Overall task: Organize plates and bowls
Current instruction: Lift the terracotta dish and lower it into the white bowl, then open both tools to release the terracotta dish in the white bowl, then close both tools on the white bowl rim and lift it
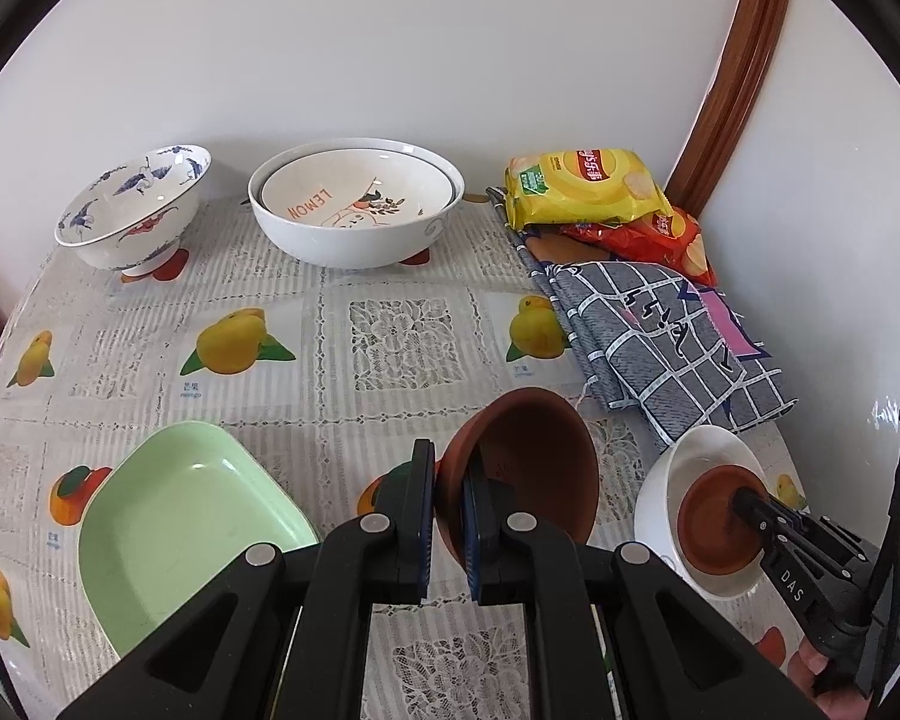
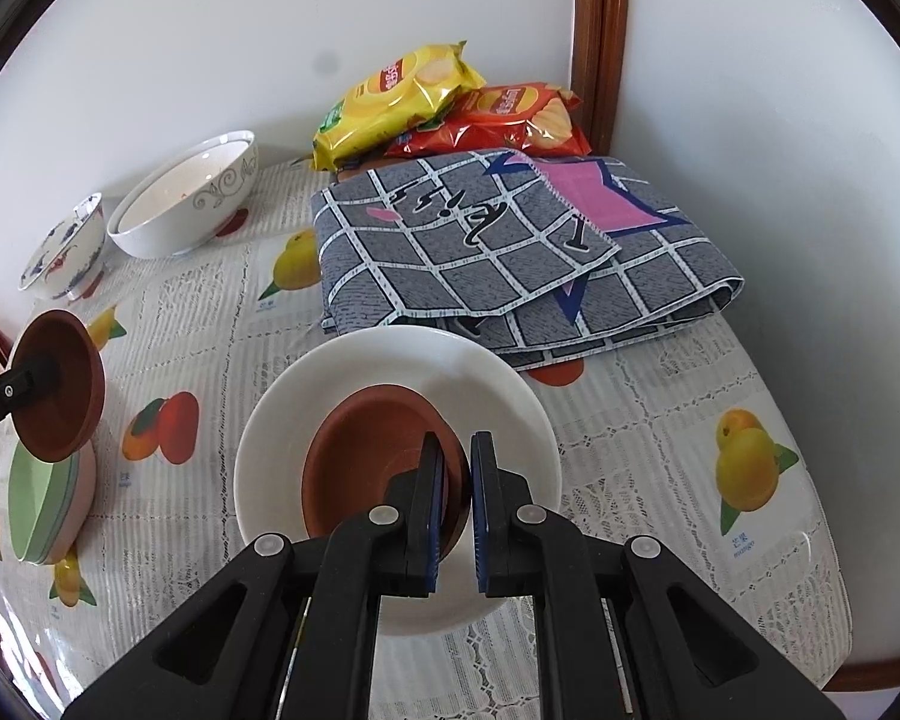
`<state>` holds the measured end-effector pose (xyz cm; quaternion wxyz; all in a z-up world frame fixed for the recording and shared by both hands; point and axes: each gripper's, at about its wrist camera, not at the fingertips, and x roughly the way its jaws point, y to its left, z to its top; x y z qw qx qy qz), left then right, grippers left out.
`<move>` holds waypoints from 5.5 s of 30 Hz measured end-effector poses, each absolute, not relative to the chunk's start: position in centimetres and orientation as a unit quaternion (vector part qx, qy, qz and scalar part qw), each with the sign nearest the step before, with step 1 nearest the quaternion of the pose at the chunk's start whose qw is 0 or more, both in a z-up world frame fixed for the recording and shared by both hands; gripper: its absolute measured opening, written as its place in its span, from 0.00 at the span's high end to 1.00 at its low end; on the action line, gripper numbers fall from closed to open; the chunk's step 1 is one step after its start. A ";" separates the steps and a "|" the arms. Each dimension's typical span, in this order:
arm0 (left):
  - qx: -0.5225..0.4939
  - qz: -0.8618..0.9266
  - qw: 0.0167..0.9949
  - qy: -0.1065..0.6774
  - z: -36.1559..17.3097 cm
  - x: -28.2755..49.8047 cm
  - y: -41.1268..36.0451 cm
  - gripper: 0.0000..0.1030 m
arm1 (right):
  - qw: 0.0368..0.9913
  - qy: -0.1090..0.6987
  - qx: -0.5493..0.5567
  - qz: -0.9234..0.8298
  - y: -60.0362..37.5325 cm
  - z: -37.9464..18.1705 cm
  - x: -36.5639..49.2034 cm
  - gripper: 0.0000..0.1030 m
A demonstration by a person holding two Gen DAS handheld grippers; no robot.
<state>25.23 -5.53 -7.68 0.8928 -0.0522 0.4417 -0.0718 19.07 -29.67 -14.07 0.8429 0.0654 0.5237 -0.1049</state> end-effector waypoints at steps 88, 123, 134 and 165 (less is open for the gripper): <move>-0.020 -0.129 0.885 0.447 -6.9 20.9 -16.1 0.92 | 0.866 0.470 0.077 -0.155 -36.1 -8.5 10.8 0.66; -0.020 -0.158 0.854 0.496 -12.7 25.0 -20.5 0.92 | 0.852 0.493 0.086 -0.156 -38.1 -11.7 12.1 0.66; -0.019 -0.176 0.843 0.508 -12.6 25.1 -20.6 0.86 | 0.849 0.499 0.092 -0.150 -37.7 -12.1 12.3 0.65; -0.018 -0.154 0.843 0.515 -12.9 25.7 -17.1 0.76 | 0.837 0.527 0.118 -0.089 -34.3 -14.3 16.7 0.65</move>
